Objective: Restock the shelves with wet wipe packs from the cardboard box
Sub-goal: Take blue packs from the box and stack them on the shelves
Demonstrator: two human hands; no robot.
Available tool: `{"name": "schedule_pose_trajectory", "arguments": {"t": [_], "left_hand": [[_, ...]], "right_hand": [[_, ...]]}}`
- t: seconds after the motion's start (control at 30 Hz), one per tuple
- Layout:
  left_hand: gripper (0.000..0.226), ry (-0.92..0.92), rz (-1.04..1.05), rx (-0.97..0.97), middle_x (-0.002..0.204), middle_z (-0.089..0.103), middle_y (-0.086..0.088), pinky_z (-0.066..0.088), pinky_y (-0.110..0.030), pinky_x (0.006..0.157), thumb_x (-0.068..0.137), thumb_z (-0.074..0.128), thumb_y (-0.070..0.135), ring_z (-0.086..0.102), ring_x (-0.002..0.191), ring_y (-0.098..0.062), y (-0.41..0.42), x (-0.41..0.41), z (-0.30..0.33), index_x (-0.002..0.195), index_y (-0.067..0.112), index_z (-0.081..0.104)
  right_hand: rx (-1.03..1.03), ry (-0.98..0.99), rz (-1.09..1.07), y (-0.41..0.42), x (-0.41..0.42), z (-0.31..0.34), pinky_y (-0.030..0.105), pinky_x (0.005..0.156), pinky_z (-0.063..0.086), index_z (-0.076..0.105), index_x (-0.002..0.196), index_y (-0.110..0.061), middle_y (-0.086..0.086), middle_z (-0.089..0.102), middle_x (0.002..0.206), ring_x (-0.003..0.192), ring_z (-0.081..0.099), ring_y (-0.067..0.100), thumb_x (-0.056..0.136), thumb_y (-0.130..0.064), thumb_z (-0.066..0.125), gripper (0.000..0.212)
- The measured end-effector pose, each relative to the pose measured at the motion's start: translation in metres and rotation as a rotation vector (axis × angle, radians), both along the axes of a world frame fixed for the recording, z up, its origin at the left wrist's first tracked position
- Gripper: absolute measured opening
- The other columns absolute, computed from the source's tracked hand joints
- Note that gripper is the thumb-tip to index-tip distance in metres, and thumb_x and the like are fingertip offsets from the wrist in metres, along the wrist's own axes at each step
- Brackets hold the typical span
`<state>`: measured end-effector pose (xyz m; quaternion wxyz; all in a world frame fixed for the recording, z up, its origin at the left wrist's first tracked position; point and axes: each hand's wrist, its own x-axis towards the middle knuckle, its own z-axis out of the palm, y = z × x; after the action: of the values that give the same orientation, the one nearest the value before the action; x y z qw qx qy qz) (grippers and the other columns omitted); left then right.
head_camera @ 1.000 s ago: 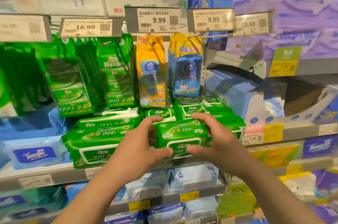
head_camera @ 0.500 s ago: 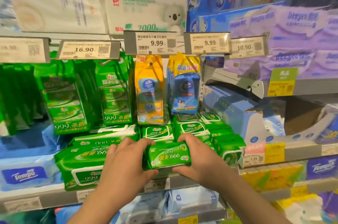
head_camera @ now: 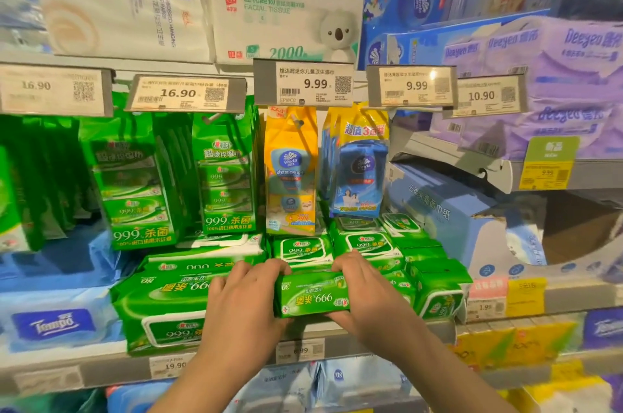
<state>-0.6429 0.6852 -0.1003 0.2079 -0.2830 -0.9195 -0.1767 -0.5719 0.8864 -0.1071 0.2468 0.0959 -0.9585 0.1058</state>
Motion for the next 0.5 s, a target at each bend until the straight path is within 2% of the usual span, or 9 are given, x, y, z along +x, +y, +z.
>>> {"name": "schedule_pose_trajectory", "arguments": {"t": [0.07, 0.17, 0.2, 0.23, 0.27, 0.3, 0.37, 0.43, 0.5], "left_hand": [[0.064, 0.000, 0.010, -0.009, 0.106, 0.059, 0.023, 0.029, -0.033, 0.077, 0.065, 0.078, 0.054, 0.045, 0.105, -0.012, 0.000, 0.001, -0.001, 0.120, 0.045, 0.046], [0.067, -0.007, -0.005, -0.029, 0.109, 0.062, 0.022, 0.030, -0.034, 0.079, 0.063, 0.080, 0.053, 0.045, 0.106, -0.014, -0.001, -0.001, -0.008, 0.121, 0.042, 0.048], [0.069, -0.008, -0.008, -0.056, 0.105, 0.064, 0.020, 0.030, -0.035, 0.078, 0.058, 0.081, 0.055, 0.046, 0.105, -0.015, -0.001, -0.002, -0.011, 0.119, 0.041, 0.051], [0.071, 0.004, -0.004, -0.083, 0.100, 0.067, 0.018, 0.030, -0.036, 0.076, 0.052, 0.083, 0.057, 0.048, 0.102, -0.017, -0.001, -0.004, -0.015, 0.115, 0.039, 0.055], [0.073, 0.027, 0.007, -0.107, 0.095, 0.068, 0.017, 0.029, -0.036, 0.075, 0.046, 0.085, 0.059, 0.048, 0.100, -0.018, -0.001, -0.007, -0.019, 0.111, 0.037, 0.058], [0.074, 0.051, 0.015, -0.126, 0.092, 0.068, 0.015, 0.027, -0.036, 0.074, 0.043, 0.085, 0.060, 0.048, 0.098, -0.018, 0.000, -0.008, -0.022, 0.108, 0.036, 0.059], [0.074, 0.064, 0.015, -0.137, 0.098, 0.069, 0.014, 0.026, -0.037, 0.076, 0.048, 0.084, 0.061, 0.046, 0.102, -0.019, -0.001, -0.009, -0.023, 0.113, 0.035, 0.059], [0.072, 0.048, 0.009, -0.118, 0.114, 0.065, 0.016, 0.027, -0.037, 0.084, 0.065, 0.075, 0.061, 0.041, 0.113, -0.018, -0.002, -0.007, -0.020, 0.129, 0.038, 0.051], [0.072, 0.022, 0.007, -0.091, 0.125, 0.059, 0.019, 0.027, -0.036, 0.091, 0.075, 0.068, 0.062, 0.036, 0.120, -0.016, -0.003, -0.007, -0.017, 0.138, 0.040, 0.041]], "right_hand": [[0.035, 0.039, -0.020, 0.000, -0.002, -0.005, 0.030, 0.111, 0.043, 0.047, 0.116, -0.017, 0.000, 0.063, 0.111, 0.111, 0.063, 0.018, 0.052, -0.030, 0.101, 0.085], [0.057, -0.025, -0.072, -0.002, -0.003, -0.005, 0.035, 0.114, 0.043, 0.054, 0.115, -0.016, -0.002, 0.063, 0.111, 0.114, 0.062, 0.019, 0.051, -0.033, 0.102, 0.082], [0.032, -0.058, -0.078, -0.003, -0.003, -0.004, 0.029, 0.121, 0.031, 0.055, 0.121, -0.016, -0.002, 0.062, 0.118, 0.121, 0.057, 0.017, 0.060, -0.035, 0.098, 0.076], [0.010, -0.080, -0.082, -0.001, -0.005, -0.006, 0.020, 0.124, 0.011, 0.054, 0.128, -0.017, -0.003, 0.060, 0.126, 0.130, 0.050, 0.016, 0.071, -0.038, 0.092, 0.072], [0.014, -0.100, -0.086, 0.001, -0.007, -0.009, 0.016, 0.120, -0.003, 0.052, 0.132, -0.018, -0.004, 0.058, 0.130, 0.135, 0.045, 0.017, 0.076, -0.041, 0.087, 0.070], [0.034, -0.095, -0.083, 0.003, -0.008, -0.011, 0.019, 0.120, -0.004, 0.053, 0.131, -0.020, -0.005, 0.059, 0.129, 0.134, 0.047, 0.018, 0.076, -0.044, 0.087, 0.069], [0.041, -0.081, -0.093, 0.004, -0.011, -0.018, 0.038, 0.126, 0.019, 0.055, 0.125, -0.023, -0.009, 0.060, 0.119, 0.123, 0.053, 0.016, 0.068, -0.049, 0.090, 0.072], [0.023, -0.054, -0.105, 0.006, -0.013, -0.020, 0.048, 0.115, 0.042, 0.056, 0.123, -0.024, -0.010, 0.058, 0.115, 0.116, 0.052, 0.014, 0.065, -0.052, 0.091, 0.073], [0.005, -0.063, -0.109, 0.006, -0.013, -0.015, 0.043, 0.118, 0.037, 0.055, 0.129, -0.024, -0.010, 0.057, 0.121, 0.121, 0.049, 0.013, 0.070, -0.051, 0.088, 0.073]]}}
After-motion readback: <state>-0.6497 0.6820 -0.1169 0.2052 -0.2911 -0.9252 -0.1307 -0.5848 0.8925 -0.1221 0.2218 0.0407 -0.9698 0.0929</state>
